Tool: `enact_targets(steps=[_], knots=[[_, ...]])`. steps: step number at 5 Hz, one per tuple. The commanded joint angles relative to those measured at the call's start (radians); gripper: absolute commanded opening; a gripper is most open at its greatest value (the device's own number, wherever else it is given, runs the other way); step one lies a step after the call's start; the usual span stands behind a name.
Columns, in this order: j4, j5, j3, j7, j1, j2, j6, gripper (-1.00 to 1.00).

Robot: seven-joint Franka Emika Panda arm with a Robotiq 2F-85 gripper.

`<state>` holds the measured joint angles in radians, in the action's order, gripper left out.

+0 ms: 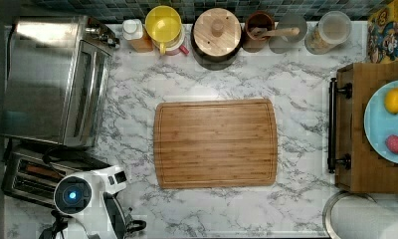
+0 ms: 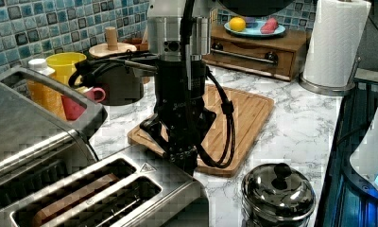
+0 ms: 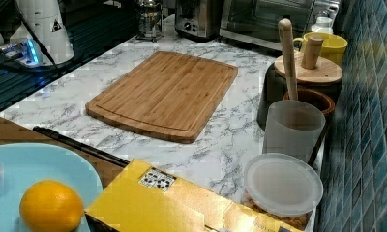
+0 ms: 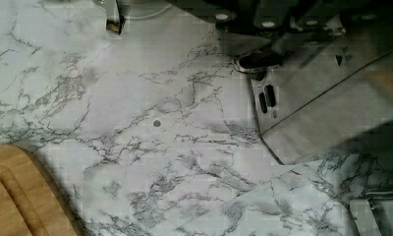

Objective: Turn on the toaster.

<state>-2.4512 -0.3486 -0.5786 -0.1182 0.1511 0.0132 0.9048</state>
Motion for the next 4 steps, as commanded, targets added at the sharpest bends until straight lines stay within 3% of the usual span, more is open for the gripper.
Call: enact_targets(steps=[1, 4], knots=[[-0.1, -0.013, -0.055, 0.09, 0.064, 0.229, 0.113, -1.0], [-0.1, -0.009, -0.061, 0.087, 0.057, 0.23, 0.114, -1.0]])
